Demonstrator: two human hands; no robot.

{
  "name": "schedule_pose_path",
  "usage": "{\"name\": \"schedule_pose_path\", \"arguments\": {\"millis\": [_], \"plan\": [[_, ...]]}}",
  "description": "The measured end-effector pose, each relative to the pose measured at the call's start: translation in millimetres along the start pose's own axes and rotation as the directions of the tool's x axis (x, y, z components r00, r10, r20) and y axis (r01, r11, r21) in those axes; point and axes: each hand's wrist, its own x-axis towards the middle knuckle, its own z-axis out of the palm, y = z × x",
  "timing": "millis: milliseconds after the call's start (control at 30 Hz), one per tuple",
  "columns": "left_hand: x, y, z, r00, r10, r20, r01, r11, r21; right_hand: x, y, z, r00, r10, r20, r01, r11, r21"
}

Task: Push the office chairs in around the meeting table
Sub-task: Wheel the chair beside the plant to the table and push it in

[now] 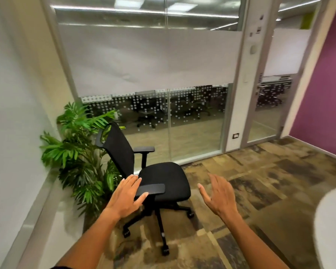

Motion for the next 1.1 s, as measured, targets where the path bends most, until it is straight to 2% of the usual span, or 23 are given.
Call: {"name": "schedule_pose_path", "arguments": {"millis": [167,267,400,567,733,833,967,1100], "plan": [[83.1,-46.9,-25.7,0.994,-0.085,-0.075,0.088,0.995,0.048,117.1,-9.6,39.8,0.994,-0.085,-0.071,0.088,0.995,0.048],[117.4,-85.6,-37.2,0.982,-0.159,-0.1,0.165,0.985,0.053,181.1,-35.7,64.7,0.984,-0.173,-0.032,0.175,0.979,0.105],[151.8,-129.8,-44.4,0.954,-0.256,-0.157,0.268,0.961,0.062,239.0,-65.9,107.3,0.965,-0.258,-0.048,0.262,0.953,0.15],[188.4,-210.1,-42.7,0.933,-0.306,-0.191,0.325,0.943,0.074,284.0,-123.5,151.7,0.948,-0.317,-0.038,0.318,0.93,0.181],[263.6,-301.0,-31.6,0.948,-0.266,-0.176,0.278,0.96,0.044,337.2,-174.9,204.4,0.945,-0.325,-0.035,0.326,0.933,0.152],[307.6,-350.7,-17.0,0.963,-0.211,-0.167,0.219,0.975,0.031,367.3,-207.8,238.9,0.959,-0.281,-0.021,0.282,0.95,0.133],[364.8,-431.3,-23.1,0.985,-0.106,-0.137,0.115,0.992,0.061,404.3,-284.5,292.6,0.98,-0.198,-0.006,0.197,0.971,0.134],[412.1,-497.1,-29.1,0.993,-0.079,-0.082,0.082,0.996,0.032,433.9,-363.5,332.5,0.983,-0.181,0.011,0.178,0.974,0.142]]}}
